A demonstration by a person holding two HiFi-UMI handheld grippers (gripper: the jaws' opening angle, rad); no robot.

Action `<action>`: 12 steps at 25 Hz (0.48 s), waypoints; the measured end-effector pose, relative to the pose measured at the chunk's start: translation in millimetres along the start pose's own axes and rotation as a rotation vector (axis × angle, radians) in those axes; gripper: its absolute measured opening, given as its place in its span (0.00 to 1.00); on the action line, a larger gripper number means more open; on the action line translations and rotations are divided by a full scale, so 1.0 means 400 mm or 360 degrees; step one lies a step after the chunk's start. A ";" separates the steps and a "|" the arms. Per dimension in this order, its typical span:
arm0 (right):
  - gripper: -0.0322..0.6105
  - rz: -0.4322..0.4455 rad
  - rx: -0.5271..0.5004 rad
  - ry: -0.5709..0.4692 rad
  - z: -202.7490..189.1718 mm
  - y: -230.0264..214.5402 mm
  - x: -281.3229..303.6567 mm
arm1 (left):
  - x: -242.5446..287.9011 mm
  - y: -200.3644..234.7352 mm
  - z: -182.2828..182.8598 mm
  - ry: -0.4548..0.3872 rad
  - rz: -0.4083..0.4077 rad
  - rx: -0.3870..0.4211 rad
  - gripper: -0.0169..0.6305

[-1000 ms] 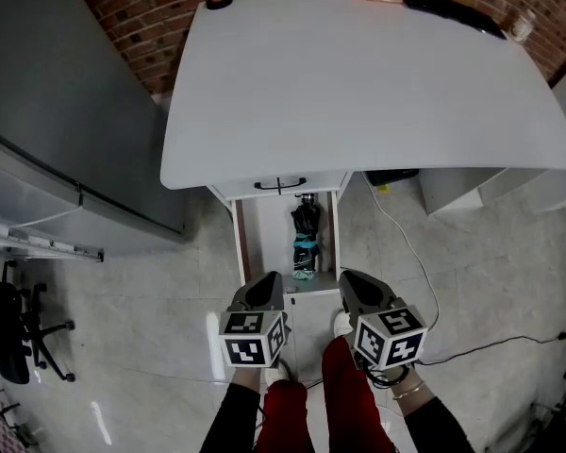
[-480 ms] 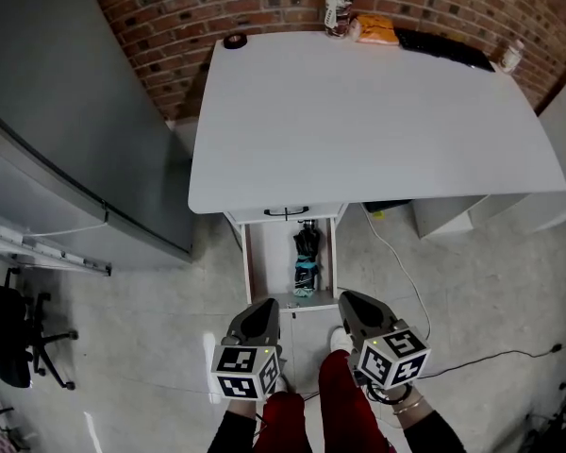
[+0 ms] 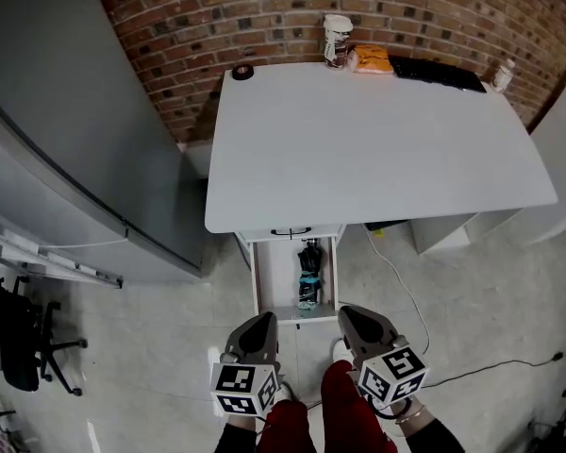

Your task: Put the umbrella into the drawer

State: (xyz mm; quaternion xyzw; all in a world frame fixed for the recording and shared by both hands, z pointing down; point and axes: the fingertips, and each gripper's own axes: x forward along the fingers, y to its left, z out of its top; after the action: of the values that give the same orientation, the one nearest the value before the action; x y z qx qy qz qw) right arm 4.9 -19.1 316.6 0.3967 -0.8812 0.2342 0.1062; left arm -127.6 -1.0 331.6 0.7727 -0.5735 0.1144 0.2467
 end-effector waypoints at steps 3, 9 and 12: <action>0.05 -0.0012 0.0016 -0.0034 0.023 0.001 -0.026 | -0.023 -0.014 0.038 -0.0052 -0.0003 0.0008 0.03; 0.05 -0.0043 0.0029 -0.0121 0.086 0.004 -0.075 | -0.068 -0.029 0.102 -0.0138 0.0001 0.0020 0.03; 0.05 -0.0037 0.0010 -0.0156 0.109 0.011 -0.100 | -0.092 -0.042 0.116 -0.0167 0.0002 0.0043 0.03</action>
State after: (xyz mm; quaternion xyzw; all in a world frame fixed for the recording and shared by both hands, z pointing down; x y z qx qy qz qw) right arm 27.8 -12.3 262.5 0.4183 -0.8799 0.2159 0.0643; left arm -128.5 9.6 270.9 0.7806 -0.5845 0.0818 0.2057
